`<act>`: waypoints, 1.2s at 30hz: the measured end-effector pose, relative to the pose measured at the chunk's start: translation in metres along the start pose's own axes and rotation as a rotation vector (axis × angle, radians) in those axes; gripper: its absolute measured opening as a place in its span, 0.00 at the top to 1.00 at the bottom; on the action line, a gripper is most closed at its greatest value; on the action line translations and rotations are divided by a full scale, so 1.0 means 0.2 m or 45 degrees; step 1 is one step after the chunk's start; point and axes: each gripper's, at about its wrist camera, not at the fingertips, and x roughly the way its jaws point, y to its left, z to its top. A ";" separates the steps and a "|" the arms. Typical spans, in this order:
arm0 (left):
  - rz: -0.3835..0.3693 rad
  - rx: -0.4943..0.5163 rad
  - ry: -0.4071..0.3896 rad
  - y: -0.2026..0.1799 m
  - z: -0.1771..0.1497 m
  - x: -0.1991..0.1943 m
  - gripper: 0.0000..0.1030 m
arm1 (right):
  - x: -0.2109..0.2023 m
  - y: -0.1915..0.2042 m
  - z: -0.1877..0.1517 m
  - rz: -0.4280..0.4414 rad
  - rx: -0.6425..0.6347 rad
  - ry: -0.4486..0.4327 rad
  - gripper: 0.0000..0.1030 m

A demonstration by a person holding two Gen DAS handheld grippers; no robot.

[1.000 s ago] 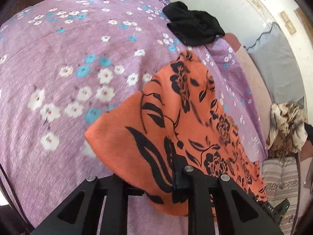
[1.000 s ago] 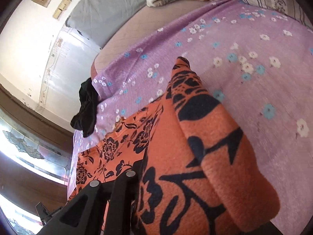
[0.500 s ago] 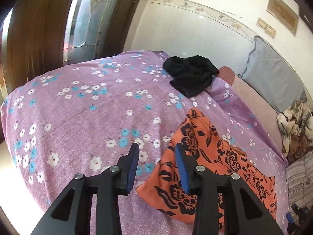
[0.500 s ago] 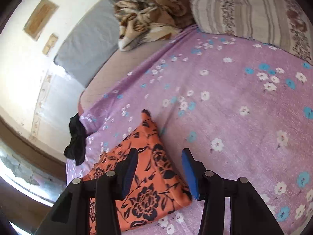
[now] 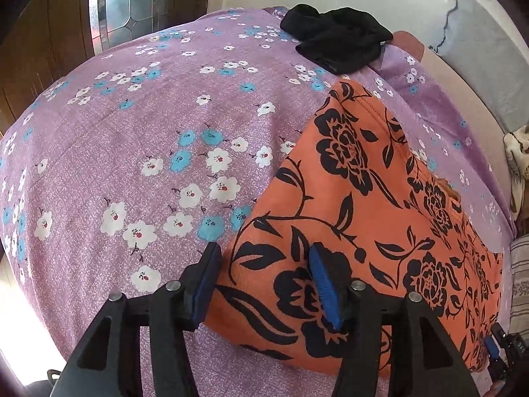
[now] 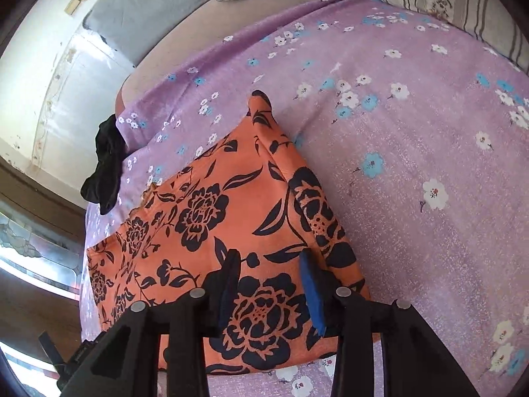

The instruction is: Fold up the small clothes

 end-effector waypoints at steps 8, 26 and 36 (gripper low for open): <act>0.009 0.107 -0.109 -0.09 0.03 -0.06 0.41 | -0.04 0.10 0.03 0.054 -0.079 -0.132 0.57; 0.258 0.175 -0.114 -0.22 -0.11 0.11 0.00 | 0.12 -0.07 0.07 0.126 0.106 0.062 0.61; 0.277 0.259 -0.046 -0.25 -0.08 0.06 0.00 | 0.09 0.09 0.05 0.041 -0.087 0.038 0.40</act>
